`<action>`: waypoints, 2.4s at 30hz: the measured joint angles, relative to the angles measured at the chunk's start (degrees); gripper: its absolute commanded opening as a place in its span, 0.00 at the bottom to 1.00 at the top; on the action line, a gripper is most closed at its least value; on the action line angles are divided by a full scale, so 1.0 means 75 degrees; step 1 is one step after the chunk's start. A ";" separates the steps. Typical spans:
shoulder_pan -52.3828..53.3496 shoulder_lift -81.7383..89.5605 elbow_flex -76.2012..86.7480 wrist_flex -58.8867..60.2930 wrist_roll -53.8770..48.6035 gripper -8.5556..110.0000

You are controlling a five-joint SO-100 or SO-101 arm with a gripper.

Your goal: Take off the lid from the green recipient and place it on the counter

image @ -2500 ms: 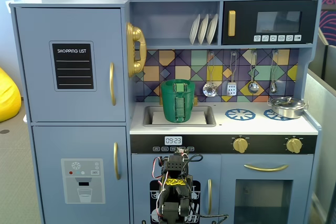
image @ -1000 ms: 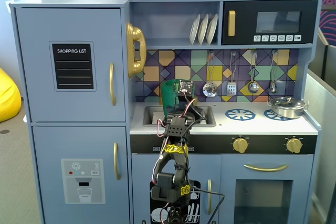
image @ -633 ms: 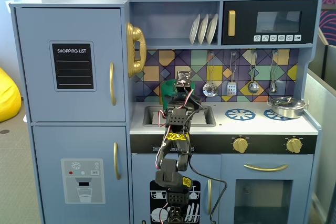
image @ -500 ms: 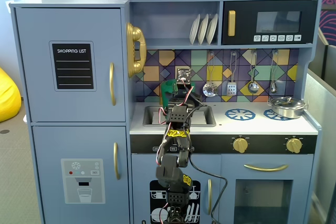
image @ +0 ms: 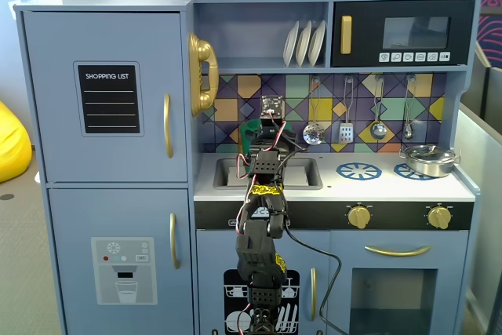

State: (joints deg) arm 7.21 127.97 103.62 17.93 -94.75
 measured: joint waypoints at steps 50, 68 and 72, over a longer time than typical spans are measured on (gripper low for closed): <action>0.0563 -0.0363 -0.0281 -0.1289 -0.0434 0.07; 0.3434 -0.0363 -0.0281 -0.1172 0.0199 0.07; 0.3551 -0.0480 0.0527 -0.2004 0.0199 0.07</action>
State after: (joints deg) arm 33.84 124.37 107.58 2.90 -93.25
